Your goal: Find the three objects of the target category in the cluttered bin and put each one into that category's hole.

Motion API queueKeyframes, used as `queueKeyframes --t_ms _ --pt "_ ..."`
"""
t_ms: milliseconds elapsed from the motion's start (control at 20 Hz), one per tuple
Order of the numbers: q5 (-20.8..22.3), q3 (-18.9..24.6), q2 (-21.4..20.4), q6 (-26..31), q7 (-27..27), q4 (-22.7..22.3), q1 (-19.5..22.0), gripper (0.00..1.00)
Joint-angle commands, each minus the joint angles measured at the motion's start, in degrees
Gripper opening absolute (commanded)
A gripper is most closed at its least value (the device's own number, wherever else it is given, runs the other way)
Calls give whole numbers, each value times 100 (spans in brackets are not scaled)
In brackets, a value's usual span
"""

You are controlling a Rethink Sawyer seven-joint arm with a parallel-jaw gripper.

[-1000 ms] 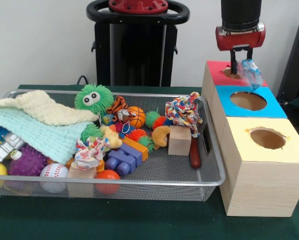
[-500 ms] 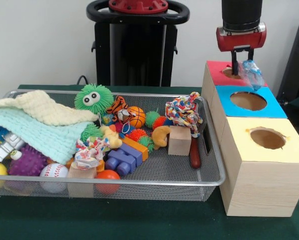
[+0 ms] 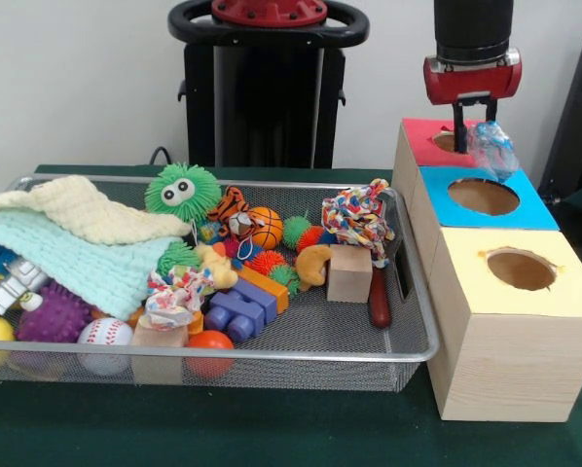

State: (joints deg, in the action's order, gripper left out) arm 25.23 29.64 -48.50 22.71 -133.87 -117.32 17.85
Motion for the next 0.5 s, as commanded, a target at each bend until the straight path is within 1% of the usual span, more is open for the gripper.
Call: queueKeyframes --t_ms 50,500 --pt "341 -521 2 -414 -327 570 -76 0" --pt "203 -597 -6 -469 -209 517 -82 0"
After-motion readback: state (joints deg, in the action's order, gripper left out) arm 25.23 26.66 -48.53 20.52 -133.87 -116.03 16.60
